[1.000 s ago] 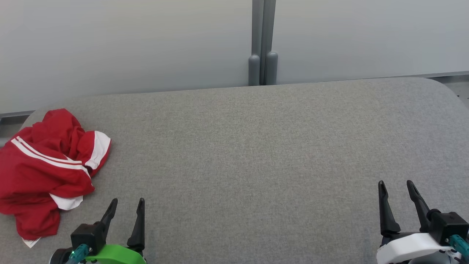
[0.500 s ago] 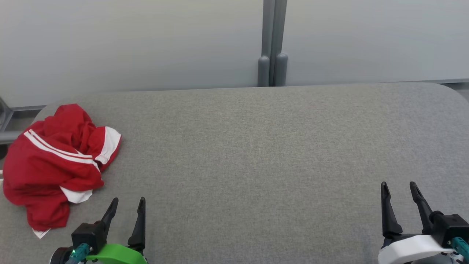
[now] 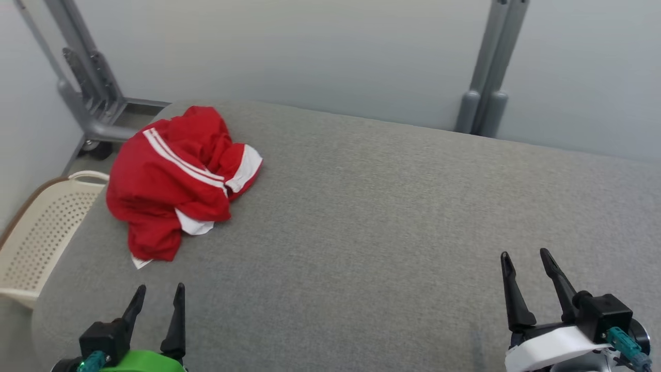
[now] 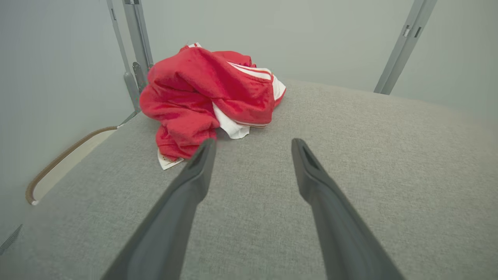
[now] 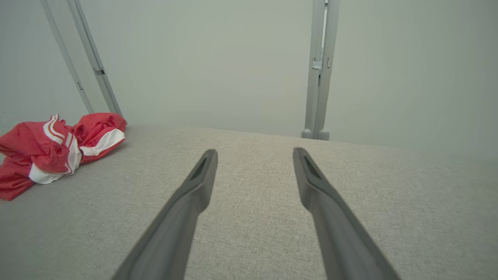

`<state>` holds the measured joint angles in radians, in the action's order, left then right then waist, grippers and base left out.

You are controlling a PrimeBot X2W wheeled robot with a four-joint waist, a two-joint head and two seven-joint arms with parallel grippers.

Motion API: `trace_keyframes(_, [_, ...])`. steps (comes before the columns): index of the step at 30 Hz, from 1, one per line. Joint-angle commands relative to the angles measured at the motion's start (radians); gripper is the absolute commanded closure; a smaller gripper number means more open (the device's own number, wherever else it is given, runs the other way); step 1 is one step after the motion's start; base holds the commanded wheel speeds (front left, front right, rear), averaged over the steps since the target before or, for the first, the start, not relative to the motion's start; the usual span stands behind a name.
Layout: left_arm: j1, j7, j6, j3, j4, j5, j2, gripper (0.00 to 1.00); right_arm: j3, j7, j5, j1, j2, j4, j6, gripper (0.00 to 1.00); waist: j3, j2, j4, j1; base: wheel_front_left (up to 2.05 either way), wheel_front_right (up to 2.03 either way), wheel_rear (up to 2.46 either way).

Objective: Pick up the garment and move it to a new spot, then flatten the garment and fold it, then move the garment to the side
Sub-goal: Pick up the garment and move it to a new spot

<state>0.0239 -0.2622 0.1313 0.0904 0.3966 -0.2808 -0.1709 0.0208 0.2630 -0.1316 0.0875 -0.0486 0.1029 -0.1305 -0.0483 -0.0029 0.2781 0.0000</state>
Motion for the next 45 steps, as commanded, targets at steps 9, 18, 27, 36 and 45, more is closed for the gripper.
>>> trace_keyframes(9, [-0.063, -0.002, -0.001, -0.108, -0.039, -0.002, 0.014, 0.0, -0.086, 0.005, -0.015, -0.04, -0.004, 0.019, 0.0, 0.0, -0.007, 0.0029, 0.203, 0.0, 0.0, 0.0, 0.0])
trace_keyframes(18, [-0.04, -0.002, -0.001, -0.147, -0.042, 0.001, 0.047, 0.0, -0.091, 0.005, -0.015, -0.023, -0.004, 0.013, 0.0, 0.0, 0.012, 0.0029, 0.187, 0.0, 0.0, 0.0, 0.0])
trace_keyframes(27, [0.246, 0.028, -0.018, -0.139, 0.061, -0.019, 0.08, 0.0, -0.077, 0.005, 0.027, -0.085, -0.022, -0.009, 0.0, 0.0, 0.16, 0.0029, 0.176, 0.0, 0.0, 0.0, 0.0])
trace_keyframes(36, [0.673, 0.323, -0.053, -0.189, 0.323, -0.129, 0.033, 0.0, -0.15, 0.005, 0.024, -0.17, -0.066, 0.019, 0.0, 0.0, 0.302, 0.0029, 0.098, 0.0, 0.0, 0.0, 0.0])
trace_keyframes(45, [0.859, 0.525, -0.076, -0.242, 0.616, -0.218, -0.018, 0.0, -0.183, 0.005, 0.011, -0.201, -0.109, 0.032, 0.0, 0.0, 0.355, 0.0029, -0.025, 0.0, 0.0, 0.0, 0.0])
